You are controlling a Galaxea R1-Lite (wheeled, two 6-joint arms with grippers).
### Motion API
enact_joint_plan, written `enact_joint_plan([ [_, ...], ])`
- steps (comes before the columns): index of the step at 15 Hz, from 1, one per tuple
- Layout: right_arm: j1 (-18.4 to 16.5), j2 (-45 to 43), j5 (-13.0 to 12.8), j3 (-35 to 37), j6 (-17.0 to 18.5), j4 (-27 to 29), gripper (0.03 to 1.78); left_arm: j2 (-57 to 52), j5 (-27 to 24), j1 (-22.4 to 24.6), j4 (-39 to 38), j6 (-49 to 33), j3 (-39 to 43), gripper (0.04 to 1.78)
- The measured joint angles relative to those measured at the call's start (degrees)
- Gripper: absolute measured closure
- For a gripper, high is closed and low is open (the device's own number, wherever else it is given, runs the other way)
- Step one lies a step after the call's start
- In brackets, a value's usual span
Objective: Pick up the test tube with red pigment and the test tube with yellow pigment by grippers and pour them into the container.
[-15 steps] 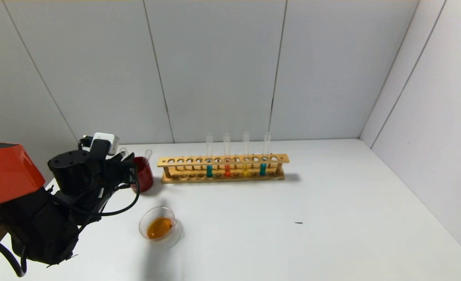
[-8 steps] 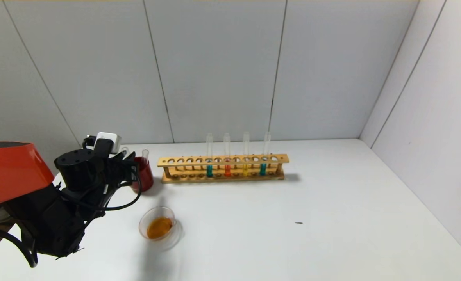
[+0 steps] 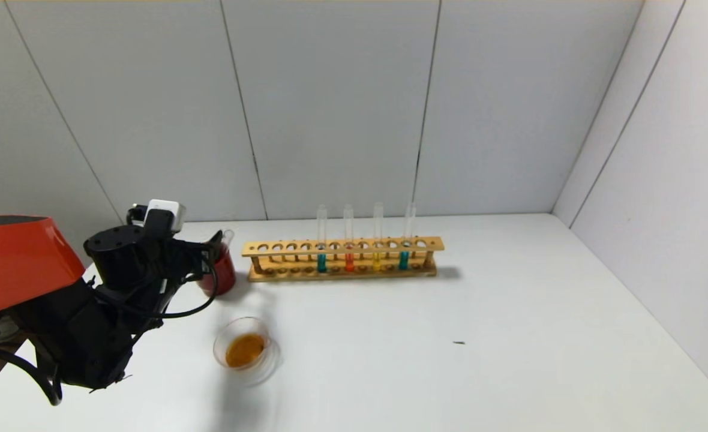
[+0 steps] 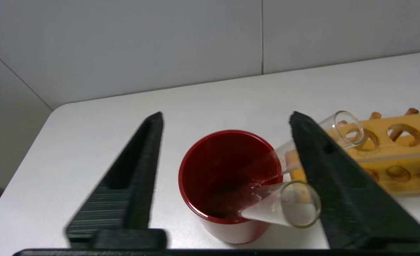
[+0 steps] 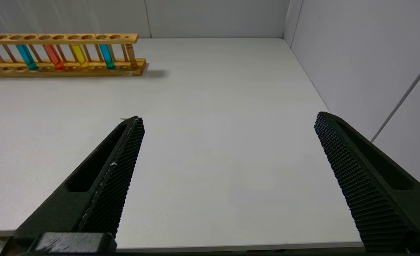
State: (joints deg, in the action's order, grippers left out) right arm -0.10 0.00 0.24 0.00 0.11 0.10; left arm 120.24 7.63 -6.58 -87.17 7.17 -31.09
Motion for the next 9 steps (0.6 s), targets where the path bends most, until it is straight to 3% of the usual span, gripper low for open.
enact_joint_plan([
  [4, 0.00, 0.00, 0.00, 0.00, -0.01, 0.00, 0.06, -1.50, -1.46, 0.00, 0.00, 0.40, -1.55, 0.11],
  [9, 0.00, 0.00, -0.02, 0.00, 0.00, 0.00, 0.06, -4.97, -1.96, 0.05, 3.19, 1.56, -4.05, 0.07],
])
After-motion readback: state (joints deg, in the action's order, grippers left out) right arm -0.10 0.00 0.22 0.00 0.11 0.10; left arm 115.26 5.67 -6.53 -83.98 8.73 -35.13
